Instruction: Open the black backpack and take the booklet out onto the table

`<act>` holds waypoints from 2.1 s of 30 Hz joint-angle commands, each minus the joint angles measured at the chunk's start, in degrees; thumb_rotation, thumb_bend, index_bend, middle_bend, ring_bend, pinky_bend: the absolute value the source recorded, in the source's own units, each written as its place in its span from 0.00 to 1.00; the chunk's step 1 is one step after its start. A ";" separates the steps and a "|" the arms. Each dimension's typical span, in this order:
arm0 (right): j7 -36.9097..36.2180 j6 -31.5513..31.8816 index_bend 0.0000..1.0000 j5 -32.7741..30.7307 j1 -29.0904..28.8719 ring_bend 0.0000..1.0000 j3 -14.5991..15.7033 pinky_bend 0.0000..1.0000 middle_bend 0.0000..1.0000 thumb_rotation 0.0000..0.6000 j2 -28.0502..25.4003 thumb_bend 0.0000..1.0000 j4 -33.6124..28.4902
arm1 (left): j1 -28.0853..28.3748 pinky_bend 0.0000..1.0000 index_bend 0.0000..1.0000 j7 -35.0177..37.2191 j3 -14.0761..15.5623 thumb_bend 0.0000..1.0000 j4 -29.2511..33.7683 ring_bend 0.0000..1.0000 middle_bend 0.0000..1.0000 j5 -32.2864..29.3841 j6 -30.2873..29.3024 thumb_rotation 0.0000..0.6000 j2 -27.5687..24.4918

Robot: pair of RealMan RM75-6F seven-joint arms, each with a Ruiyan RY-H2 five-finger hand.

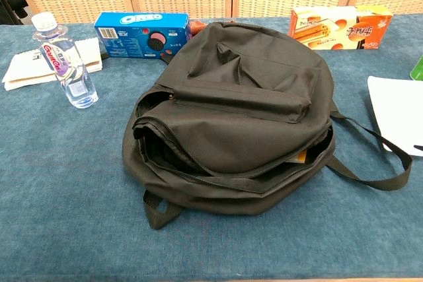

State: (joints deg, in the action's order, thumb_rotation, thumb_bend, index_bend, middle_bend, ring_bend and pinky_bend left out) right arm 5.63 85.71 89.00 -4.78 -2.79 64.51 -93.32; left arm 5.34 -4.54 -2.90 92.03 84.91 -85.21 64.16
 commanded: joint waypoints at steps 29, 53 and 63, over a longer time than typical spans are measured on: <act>-10.13 -23.56 0.00 15.65 -18.91 0.00 3.01 0.00 0.00 1.00 -0.04 0.00 -14.21 | 0.47 0.00 0.07 -0.42 -1.07 0.00 -0.45 0.00 0.00 -2.99 1.36 1.00 0.51; 12.05 -39.84 0.00 -21.49 -39.70 0.00 -12.65 0.00 0.00 1.00 26.31 0.00 -15.37 | 1.46 0.00 0.07 -0.55 -1.83 0.00 -2.81 0.00 0.00 -5.93 3.95 1.00 1.54; 25.70 -33.48 0.00 -35.06 -47.42 0.00 -14.39 0.00 0.00 1.00 36.70 0.00 -9.65 | 1.71 0.00 0.07 -0.96 -2.06 0.00 -3.53 0.00 0.00 -6.92 4.59 1.00 2.04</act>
State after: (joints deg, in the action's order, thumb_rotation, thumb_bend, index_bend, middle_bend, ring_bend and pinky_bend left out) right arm 28.55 50.16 56.62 -50.16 -16.60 98.72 -105.05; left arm 7.05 -5.50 -4.95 88.51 78.00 -80.62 66.20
